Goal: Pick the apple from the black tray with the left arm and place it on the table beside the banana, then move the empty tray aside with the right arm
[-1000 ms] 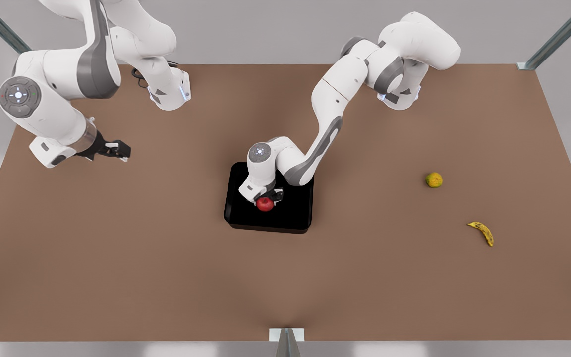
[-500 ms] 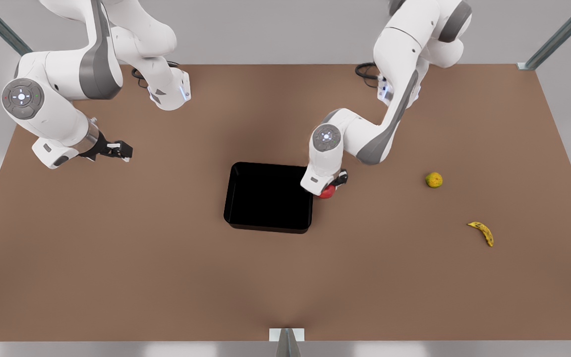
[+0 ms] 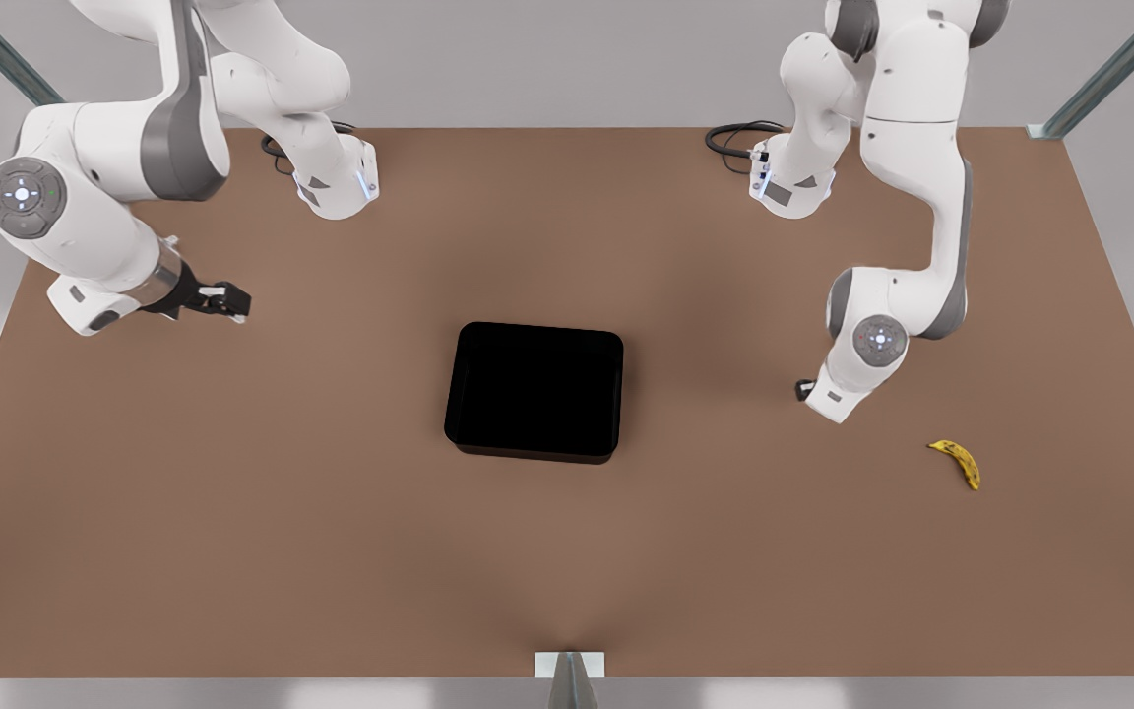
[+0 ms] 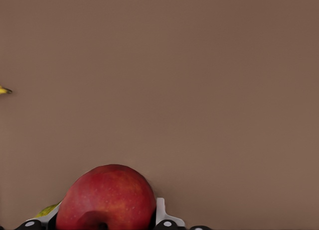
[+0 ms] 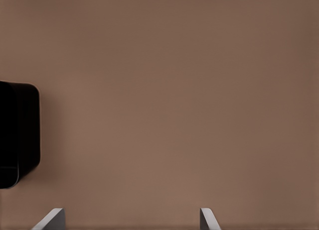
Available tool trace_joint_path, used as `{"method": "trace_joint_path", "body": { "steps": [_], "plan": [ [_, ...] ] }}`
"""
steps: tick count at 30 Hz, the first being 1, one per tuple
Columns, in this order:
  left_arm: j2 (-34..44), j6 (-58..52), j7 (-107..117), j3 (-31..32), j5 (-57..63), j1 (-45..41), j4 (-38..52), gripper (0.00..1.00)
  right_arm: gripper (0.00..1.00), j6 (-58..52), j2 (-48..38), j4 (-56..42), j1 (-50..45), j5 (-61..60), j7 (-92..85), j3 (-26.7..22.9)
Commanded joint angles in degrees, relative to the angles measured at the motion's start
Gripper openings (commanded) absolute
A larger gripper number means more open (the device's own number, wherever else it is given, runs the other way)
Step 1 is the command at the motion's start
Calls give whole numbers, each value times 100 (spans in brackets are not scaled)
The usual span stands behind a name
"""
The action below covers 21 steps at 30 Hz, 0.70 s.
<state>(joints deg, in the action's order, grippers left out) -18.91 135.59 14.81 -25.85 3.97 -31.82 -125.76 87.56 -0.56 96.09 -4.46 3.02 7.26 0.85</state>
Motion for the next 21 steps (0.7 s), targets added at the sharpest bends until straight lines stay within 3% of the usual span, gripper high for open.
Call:
{"method": "trace_joint_path", "body": {
  "steps": [1,3,5,9,10,12,13,15,17,19,20,21],
  "plan": [
    [-244,908,-3933,-17,-10,79,-37,82,100,-2,-5,-3,191,-3,3,3],
    [-543,1040,-3942,-17,-28,185,-10,82,100,-2,-5,-3,191,-3,3,3],
    [-552,1040,-3951,-17,-19,211,7,100,100,-2,-5,-3,191,-3,3,3],
    [-526,987,-3951,-34,-28,211,25,100,100,-2,-5,-3,191,6,3,3],
    [-132,585,-3942,-148,-28,211,165,100,100,-2,-5,-3,191,-3,3,3],
    [582,-1734,-4162,-491,-229,203,1613,100,100,-2,-5,-3,182,6,4,12],
    [520,-2756,-3961,-448,-678,176,2441,100,100,-2,-5,-46,147,-29,56,126],
    [538,-4004,-2106,-307,-1003,71,3496,100,100,-556,-5,-741,112,-143,573,740],
    [661,-4629,-1947,-395,-1171,79,3997,100,100,-556,30,-829,-20,-328,2613,1751],
    [731,-5165,-1841,-1264,-1451,193,4129,100,100,-556,30,-829,-134,-609,3027,2165],
    [977,-5499,-1859,436,-1830,2247,4278,100,100,-556,30,-829,-143,-627,3421,2420],
    [1039,-5517,-1876,985,-1821,2593,4279,100,100,-556,161,-829,-327,-636,3650,2675]
  ]
}}
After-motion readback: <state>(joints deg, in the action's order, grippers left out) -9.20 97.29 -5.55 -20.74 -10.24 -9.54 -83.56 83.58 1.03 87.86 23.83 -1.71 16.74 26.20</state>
